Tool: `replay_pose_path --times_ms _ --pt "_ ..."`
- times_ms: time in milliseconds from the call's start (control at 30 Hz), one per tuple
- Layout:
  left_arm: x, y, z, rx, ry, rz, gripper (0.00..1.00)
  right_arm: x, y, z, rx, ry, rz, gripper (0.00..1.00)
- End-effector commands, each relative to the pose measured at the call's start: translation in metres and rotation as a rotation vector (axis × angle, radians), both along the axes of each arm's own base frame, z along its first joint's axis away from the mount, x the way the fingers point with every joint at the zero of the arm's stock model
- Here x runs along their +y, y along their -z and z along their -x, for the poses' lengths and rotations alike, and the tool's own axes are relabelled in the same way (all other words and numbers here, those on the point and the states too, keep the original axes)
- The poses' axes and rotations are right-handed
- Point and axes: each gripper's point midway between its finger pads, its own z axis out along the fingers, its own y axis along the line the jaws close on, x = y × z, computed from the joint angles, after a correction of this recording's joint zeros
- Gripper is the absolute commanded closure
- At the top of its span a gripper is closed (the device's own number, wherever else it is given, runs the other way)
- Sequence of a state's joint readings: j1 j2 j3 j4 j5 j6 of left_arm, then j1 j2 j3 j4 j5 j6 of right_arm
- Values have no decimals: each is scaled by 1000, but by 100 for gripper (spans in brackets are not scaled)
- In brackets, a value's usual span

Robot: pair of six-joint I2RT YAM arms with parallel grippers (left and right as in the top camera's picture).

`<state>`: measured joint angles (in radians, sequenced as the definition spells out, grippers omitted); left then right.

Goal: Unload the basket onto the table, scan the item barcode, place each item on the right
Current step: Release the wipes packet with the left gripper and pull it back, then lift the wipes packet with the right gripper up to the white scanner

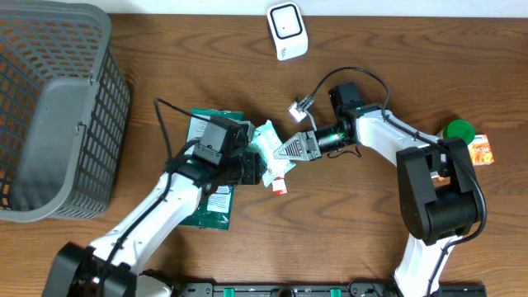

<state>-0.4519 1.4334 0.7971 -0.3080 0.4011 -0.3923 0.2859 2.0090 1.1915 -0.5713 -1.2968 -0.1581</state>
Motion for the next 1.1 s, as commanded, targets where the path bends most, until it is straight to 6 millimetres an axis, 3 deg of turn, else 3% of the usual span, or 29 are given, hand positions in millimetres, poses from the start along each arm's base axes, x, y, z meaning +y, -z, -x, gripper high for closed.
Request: replay_pose_path --times_ms 0,100,200,300,333,533,600,800,967,1067 --pt "11 14 -5 1 -24 -60 68 6 -24 9 44 -32 -121 98" --pt "11 -1 -12 -48 -35 -47 68 6 -24 9 44 -32 -121 99" --pt "24 -17 -22 -130 -90 -88 68 6 -24 9 43 -32 -121 99" --pt "47 -32 -30 -212 -171 -173 68 6 -24 9 43 -31 -121 99" --pt "64 -42 -32 -255 -225 -235 66 6 -22 8 47 -28 -108 99" --pt "98 -74 -23 -314 -323 -258 66 -5 5 -6 67 76 185 99" --pt "113 -82 -19 -320 -365 -258 66 -14 3 -13 0 112 319 99" --pt "160 -83 -5 -238 -509 -276 72 -35 -57 -34 -243 268 520 99" --pt "182 -87 -1 -128 -546 -244 72 -65 -111 -39 -407 381 758 99" --pt "189 -97 -7 -91 -556 -230 72 -72 -146 -38 -467 406 845 99"
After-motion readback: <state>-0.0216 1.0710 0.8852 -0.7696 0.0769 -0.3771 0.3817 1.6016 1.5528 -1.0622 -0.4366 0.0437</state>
